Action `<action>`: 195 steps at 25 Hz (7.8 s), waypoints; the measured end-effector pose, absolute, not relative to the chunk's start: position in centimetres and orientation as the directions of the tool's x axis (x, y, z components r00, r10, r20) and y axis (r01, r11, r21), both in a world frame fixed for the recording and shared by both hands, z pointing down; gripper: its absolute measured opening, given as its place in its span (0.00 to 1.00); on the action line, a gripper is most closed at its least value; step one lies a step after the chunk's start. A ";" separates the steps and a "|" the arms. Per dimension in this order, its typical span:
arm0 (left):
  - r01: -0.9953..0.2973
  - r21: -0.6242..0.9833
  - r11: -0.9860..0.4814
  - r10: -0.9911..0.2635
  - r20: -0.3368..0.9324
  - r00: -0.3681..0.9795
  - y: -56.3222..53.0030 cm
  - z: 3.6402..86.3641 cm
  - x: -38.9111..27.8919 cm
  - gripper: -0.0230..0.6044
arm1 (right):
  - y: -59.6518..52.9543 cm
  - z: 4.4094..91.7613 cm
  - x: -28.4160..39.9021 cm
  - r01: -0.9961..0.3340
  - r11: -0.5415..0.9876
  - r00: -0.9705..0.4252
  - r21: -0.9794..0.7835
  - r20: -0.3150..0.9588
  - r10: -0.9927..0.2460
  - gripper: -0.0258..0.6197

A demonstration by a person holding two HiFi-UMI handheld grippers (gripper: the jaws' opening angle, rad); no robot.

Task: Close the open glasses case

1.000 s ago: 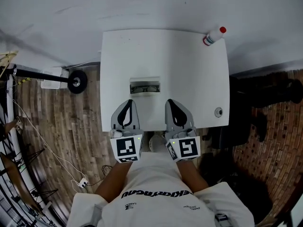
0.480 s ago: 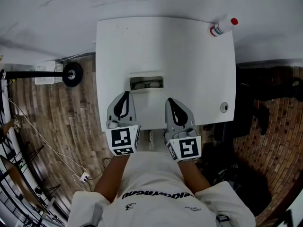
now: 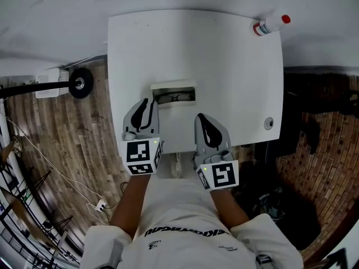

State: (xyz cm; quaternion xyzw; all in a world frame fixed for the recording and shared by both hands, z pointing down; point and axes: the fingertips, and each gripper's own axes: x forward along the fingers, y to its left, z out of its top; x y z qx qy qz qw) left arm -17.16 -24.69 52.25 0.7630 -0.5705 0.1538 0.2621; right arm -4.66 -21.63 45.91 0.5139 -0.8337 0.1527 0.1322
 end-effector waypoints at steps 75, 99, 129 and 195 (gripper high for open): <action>-0.867 0.420 -0.270 -0.609 0.622 0.491 -26.9 62.2 -17.0 0.12 | -21.9 50.9 -5.0 -0.903 0.411 -0.417 -0.123 0.480 -0.772 0.04; -0.861 0.445 -0.246 -0.600 0.628 0.496 -25.4 62.3 -16.8 0.12 | -20.9 51.2 -5.2 -0.894 0.428 -0.433 -0.134 0.504 -0.747 0.04; -0.844 0.503 -0.188 -0.614 0.610 0.501 -23.8 62.8 -16.6 0.12 | -19.9 51.3 -4.4 -0.886 0.443 -0.446 -0.138 0.519 -0.729 0.04; -0.925 0.282 -0.254 -0.876 0.338 0.344 -15.0 36.2 -11.3 0.03 | -14.5 33.4 -0.6 -0.831 0.539 -0.556 -0.139 0.235 -0.797 0.04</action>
